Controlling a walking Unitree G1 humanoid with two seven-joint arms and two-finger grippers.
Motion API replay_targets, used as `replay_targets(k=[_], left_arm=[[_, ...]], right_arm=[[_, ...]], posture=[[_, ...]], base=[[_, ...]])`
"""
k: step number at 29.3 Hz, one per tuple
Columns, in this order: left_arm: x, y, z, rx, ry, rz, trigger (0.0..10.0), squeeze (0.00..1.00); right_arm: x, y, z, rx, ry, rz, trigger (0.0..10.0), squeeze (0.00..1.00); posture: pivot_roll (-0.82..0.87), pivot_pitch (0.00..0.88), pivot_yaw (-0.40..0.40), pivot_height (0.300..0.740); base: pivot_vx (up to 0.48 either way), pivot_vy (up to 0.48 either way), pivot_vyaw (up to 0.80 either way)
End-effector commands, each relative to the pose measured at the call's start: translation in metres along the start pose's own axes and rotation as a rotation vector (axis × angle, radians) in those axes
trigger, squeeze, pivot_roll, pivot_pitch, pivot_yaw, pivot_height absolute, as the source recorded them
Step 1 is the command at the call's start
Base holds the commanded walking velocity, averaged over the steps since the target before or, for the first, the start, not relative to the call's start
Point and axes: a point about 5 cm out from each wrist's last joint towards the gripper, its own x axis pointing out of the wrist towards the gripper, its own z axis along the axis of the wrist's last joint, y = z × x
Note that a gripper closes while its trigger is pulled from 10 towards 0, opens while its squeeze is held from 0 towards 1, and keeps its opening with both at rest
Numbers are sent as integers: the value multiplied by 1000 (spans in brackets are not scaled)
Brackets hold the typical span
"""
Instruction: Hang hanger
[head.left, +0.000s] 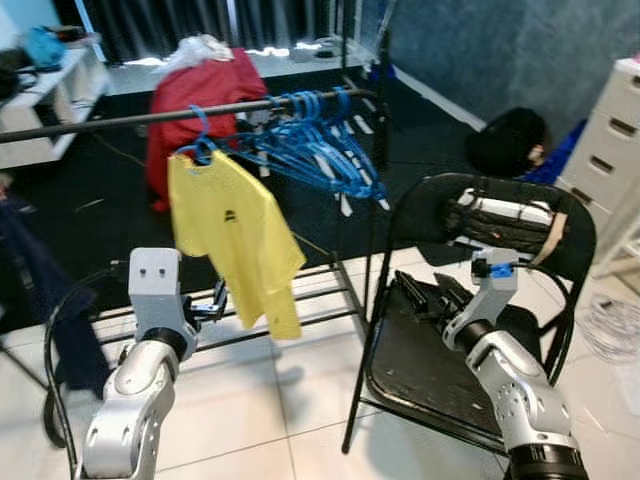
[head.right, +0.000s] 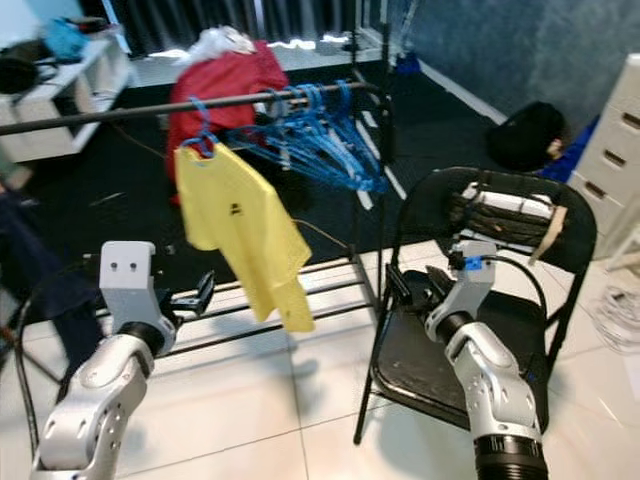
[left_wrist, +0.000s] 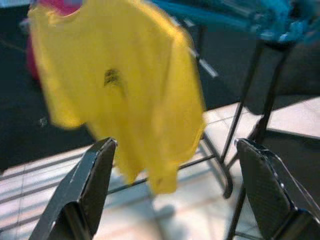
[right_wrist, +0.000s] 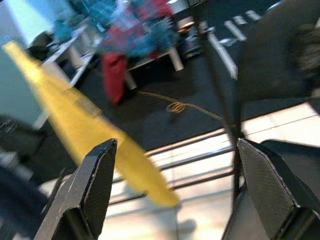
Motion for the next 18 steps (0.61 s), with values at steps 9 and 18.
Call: replay_targets(k=[9, 18], left_arm=[[-1, 9, -2, -5, 8, 42, 10000, 0], [1, -15, 5, -136, -17, -21, 10000, 0]], right_arm=[[4, 10, 1, 13, -11, 41, 10000, 0], [4, 12, 2, 11, -12, 44, 10000, 0]], posture=[[-104, 0, 40, 736], [-104, 0, 40, 736]], base=[[475, 0, 0], [175, 0, 0]])
